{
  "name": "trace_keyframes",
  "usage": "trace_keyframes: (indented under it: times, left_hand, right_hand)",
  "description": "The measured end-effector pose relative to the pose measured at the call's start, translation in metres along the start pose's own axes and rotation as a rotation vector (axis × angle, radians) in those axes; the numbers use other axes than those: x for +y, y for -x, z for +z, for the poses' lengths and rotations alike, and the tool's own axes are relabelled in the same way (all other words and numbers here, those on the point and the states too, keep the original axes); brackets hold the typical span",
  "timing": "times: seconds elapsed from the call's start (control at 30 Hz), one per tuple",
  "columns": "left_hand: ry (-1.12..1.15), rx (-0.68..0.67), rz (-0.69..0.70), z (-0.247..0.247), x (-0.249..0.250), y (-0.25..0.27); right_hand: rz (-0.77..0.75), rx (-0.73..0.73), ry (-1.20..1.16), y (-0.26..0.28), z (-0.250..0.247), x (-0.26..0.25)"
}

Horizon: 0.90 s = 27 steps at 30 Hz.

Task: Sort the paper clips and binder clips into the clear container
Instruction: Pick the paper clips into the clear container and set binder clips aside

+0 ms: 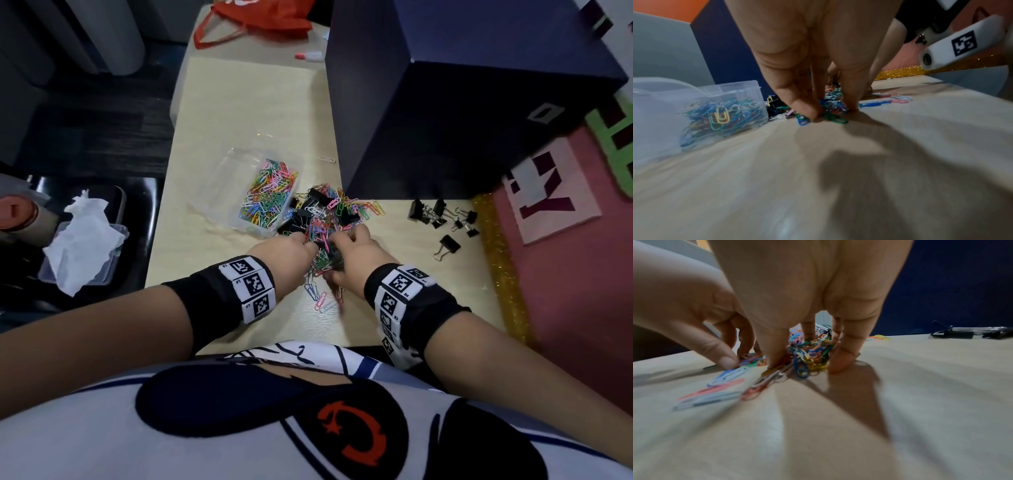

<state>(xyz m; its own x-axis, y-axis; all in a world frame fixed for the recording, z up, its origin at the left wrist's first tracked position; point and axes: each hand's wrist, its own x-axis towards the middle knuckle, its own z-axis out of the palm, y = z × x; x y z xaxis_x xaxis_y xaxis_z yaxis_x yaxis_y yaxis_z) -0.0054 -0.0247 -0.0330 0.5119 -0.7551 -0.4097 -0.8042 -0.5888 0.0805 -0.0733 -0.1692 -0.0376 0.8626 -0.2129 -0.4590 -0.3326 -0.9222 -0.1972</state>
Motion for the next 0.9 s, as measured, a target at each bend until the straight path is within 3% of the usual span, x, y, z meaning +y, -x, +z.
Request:
trace_keyframes:
  times: [0.2,0.37,0.57,0.73,0.9]
  left_hand:
    - [0.002,0.005,0.002,-0.001,-0.004,-0.007]
    - [0.013,0.024,0.024,-0.003,-0.008,-0.012]
    - [0.127,0.085,0.054,-0.014,-0.016,-0.013]
    - [0.293,0.213,0.108,-0.032,-0.033,-0.009]
    - [0.345,0.320,-0.030,-0.047,-0.063,-0.006]
  right_hand:
    - [-0.032,0.091,-0.045,-0.002,0.001,0.005]
    - [0.065,0.095,-0.067,-0.005,-0.006,0.007]
    - [0.103,-0.017,0.089,-0.015,-0.045,-0.001]
    - [0.091,-0.122,0.322,-0.025,-0.071,-0.017]
    - [0.081,-0.046,0.262,-0.036,-0.091,-0.030]
